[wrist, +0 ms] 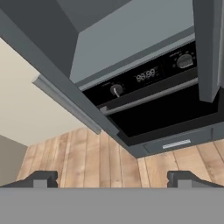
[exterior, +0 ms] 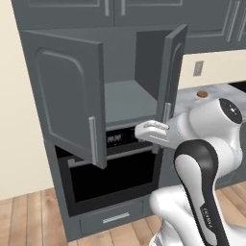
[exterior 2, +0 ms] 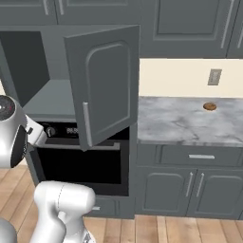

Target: Close all open cabinet doors.

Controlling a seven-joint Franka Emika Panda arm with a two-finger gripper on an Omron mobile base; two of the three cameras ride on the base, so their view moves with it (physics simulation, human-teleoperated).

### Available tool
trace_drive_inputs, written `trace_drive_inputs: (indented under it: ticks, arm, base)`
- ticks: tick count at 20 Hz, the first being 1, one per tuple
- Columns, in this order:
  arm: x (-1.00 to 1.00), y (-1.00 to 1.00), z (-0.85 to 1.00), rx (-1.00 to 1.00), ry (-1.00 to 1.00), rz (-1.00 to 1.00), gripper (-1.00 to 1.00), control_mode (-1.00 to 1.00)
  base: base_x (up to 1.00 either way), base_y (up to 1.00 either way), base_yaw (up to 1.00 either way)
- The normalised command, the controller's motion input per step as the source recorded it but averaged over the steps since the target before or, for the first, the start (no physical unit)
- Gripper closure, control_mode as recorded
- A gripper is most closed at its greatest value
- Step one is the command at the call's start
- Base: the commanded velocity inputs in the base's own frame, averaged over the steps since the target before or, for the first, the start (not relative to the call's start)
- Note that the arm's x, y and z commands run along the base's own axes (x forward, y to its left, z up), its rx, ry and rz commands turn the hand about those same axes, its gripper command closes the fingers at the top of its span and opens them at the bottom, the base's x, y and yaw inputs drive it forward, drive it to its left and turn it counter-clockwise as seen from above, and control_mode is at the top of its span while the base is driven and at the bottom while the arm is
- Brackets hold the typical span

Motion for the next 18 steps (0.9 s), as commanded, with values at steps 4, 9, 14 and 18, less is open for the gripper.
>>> trace_drive_inputs:
  ticks: [4, 9, 14, 18]
  arm:
    - [0.0, 0.0, 0.0, 0.0, 0.0, 0.0, -1.0, 1.0]
    - [0.0, 0.0, 0.0, 0.0, 0.0, 0.0, -1.0, 1.0]
    - [0.0, 0.0, 0.0, 0.0, 0.0, 0.0, -1.0, 1.0]
    - [0.0, 0.0, 0.0, 0.0, 0.0, 0.0, -1.0, 1.0]
  base:
    - [0.28, 0.2, -0.01]
    - [0.33, 0.12, 0.0]
    - [0.36, 0.2, -0.01]
    - [0.34, 0.16, -0.01]
